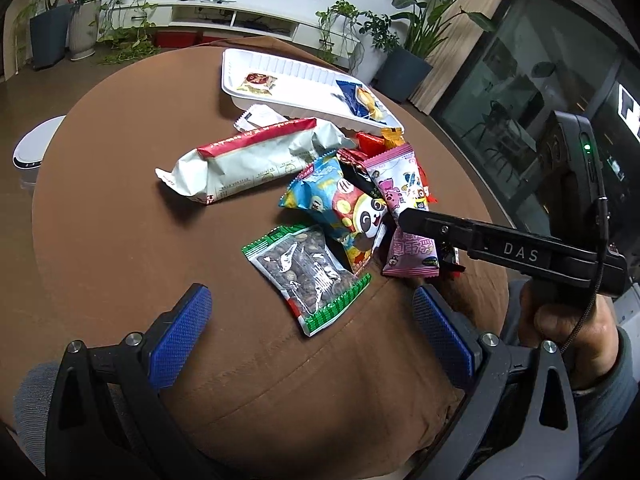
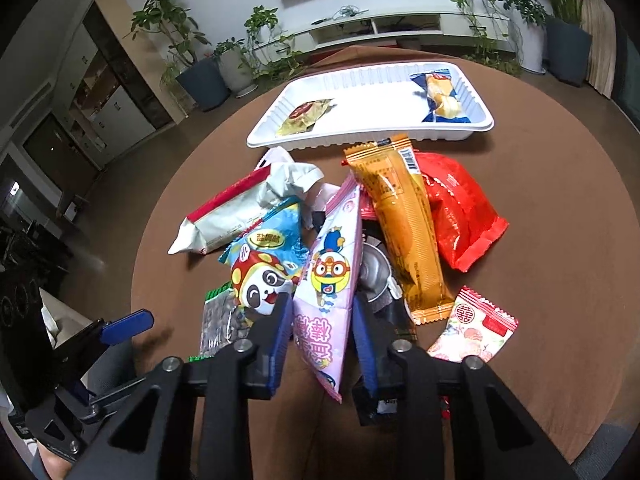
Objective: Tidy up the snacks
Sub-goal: 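Grasp the pink packet with the right tool while the left tool grasps the nut bag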
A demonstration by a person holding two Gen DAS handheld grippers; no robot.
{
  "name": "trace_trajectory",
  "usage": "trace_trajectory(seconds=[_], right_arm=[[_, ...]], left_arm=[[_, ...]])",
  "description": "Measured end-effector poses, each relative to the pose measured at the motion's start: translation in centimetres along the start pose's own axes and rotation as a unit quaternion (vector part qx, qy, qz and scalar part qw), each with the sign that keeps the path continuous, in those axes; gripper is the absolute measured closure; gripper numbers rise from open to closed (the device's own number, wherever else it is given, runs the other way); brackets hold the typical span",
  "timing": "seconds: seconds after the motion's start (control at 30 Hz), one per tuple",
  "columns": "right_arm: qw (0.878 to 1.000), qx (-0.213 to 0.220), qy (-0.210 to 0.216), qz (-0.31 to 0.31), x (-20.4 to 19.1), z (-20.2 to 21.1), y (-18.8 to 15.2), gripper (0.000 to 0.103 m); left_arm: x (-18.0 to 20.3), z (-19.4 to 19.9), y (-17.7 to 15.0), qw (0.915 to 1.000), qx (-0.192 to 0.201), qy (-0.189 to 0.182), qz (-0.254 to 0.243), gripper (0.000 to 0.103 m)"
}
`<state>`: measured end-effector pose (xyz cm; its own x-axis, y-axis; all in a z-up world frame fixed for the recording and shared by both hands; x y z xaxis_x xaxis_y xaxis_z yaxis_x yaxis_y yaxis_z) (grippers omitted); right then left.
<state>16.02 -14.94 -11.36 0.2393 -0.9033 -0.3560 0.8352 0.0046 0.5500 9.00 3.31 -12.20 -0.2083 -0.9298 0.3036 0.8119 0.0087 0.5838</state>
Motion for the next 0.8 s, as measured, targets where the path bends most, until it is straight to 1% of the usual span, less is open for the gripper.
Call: trace_trajectory(seconds=[0.03, 0.13, 0.2, 0.4, 0.53, 0.67, 0.8], right_arm=[[1.0, 0.002, 0.001, 0.001, 0.0, 0.1, 0.0, 0.084], [1.0, 0.009, 0.018, -0.007, 0.1, 0.6, -0.1, 0.087], [1.0, 0.015, 0.022, -0.009, 0.1, 1.1, -0.2, 0.089], [0.999, 0.023, 0.032, -0.009, 0.0, 1.9, -0.8, 0.09], [0.999, 0.03, 0.043, -0.007, -0.2, 2.8, -1.1, 0.093], [0.998, 0.037, 0.05, -0.006, -0.2, 3.4, -1.1, 0.094], [0.998, 0.034, 0.057, -0.01, 0.1, 3.3, -1.2, 0.094]], left_arm=[[0.1, -0.1, -0.1, 1.0, -0.001, 0.0, -0.001, 0.002], [0.4, -0.5, 0.1, 1.0, -0.007, 0.004, -0.005, 0.002], [0.6, -0.9, 0.1, 0.9999, -0.012, 0.009, -0.007, 0.002], [1.1, -2.5, 0.3, 0.9987, -0.037, 0.03, -0.015, 0.002], [1.6, -3.6, 0.9, 0.9977, -0.048, 0.042, -0.023, 0.002], [1.6, -5.1, 1.3, 0.9951, -0.066, 0.066, -0.033, 0.002], [1.1, -6.5, 1.6, 0.9922, -0.082, 0.087, -0.036, 0.002]])
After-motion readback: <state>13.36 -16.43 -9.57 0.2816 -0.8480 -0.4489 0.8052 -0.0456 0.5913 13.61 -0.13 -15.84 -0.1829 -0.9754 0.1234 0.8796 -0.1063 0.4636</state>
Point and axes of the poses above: each gripper's, at about its wrist camera, not at the fingertips, and z roughly against the way its jaws point, x to its right, y to its top, the point moved 4 cm from there along -z, roughly the way its jaws point, and after that the axes turned 4 degrees about y, right-handed, at the moved point
